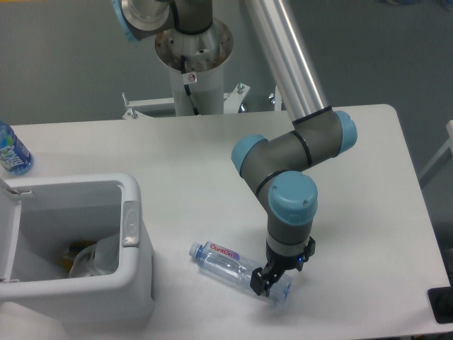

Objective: Place the trash in the trash can
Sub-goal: 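Push the bottle end with the gripper, rotating the bottle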

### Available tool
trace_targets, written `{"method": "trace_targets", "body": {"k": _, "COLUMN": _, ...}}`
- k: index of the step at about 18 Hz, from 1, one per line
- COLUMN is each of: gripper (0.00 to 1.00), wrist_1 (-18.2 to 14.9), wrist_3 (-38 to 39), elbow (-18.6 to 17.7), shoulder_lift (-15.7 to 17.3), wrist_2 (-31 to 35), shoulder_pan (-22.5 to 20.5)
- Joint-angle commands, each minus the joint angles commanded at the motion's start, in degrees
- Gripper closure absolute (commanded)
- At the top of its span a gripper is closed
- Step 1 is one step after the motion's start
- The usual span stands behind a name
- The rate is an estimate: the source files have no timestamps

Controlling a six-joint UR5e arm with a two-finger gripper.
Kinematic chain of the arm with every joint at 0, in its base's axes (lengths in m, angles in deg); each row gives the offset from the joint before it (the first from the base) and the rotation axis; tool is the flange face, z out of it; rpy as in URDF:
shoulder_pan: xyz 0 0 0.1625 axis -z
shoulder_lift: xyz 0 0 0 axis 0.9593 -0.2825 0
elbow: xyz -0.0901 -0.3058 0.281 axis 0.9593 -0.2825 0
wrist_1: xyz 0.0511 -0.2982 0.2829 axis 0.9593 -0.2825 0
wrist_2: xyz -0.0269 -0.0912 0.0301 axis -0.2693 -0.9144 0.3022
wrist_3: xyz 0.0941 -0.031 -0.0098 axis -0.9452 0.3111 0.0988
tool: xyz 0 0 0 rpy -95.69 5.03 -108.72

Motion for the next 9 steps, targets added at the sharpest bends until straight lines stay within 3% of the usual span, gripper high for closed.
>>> {"method": "trace_targets", "body": {"k": 6, "gripper": 0.0, "wrist_1": 0.1, "wrist_3": 0.2, "elbow": -0.3, "shoulder_lift": -1.0, "wrist_2": 1.9, "shoulder_pan": 1.1}}
{"method": "trace_targets", "body": {"k": 9, "gripper": 0.08, "wrist_1": 0.0, "wrist_3": 0.2, "elbow": -0.5, "shoulder_lift": -0.9, "wrist_2": 2.0, "shoulder_pan": 1.4}}
